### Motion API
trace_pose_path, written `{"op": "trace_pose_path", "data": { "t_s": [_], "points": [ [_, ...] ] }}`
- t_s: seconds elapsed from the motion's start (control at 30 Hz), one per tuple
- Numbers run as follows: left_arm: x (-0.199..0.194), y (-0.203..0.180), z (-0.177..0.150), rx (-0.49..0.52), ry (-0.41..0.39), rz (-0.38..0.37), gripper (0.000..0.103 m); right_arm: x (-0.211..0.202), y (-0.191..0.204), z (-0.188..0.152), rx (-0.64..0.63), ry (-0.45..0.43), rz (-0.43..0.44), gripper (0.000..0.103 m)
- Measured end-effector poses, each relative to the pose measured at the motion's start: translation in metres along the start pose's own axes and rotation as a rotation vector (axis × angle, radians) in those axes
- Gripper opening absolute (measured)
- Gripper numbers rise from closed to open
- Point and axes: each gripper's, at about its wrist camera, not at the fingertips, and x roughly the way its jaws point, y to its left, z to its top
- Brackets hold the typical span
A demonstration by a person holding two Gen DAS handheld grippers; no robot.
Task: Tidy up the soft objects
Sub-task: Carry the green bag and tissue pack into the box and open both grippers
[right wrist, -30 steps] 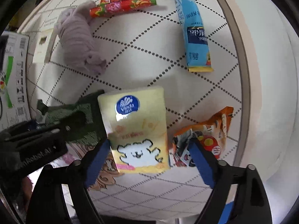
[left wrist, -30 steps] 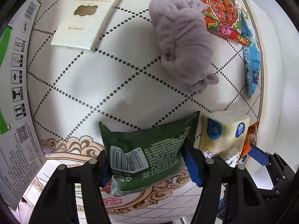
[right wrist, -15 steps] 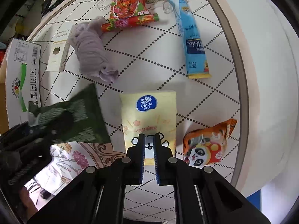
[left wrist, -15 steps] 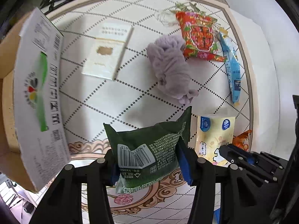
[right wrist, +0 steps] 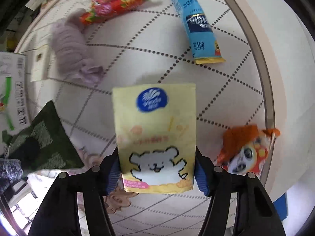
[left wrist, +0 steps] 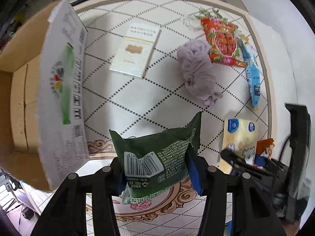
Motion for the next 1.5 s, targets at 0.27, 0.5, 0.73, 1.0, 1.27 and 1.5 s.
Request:
{"op": "trace_pose_path", "data": {
  "t_s": [0.27,0.5,0.73,1.0,1.27,1.5],
  "points": [
    [-0.113,0.032,-0.015,-0.026,-0.180,-0.139,0.048,-0.122,0.056,-0.040,-0.158,-0.152,0.159,0.066],
    [-0.192,0.107,-0.008,-0.099,-0.295,-0.167,0.048,-0.186,0.164,-0.066,-0.328,-0.228,0.222,0.066],
    [-0.181,0.208,0.017,-0.183,-0.262,-0.164,0.048,-0.160,0.274,-0.073,-0.356,-0.207,0.204,0.066],
    [-0.124,0.283,0.068,-0.163,-0.130,-0.203,0.048,-0.104,0.365,-0.031,-0.320,-0.167,0.097,0.066],
    [-0.068,0.313,0.124,-0.136,-0.042,-0.207,0.050,-0.049,0.402,0.011,-0.296,-0.140,-0.014,0.066],
    [-0.023,0.323,0.147,-0.128,0.033,-0.107,0.062,-0.013,0.418,0.030,-0.317,-0.137,-0.096,0.074]
  ]
}}
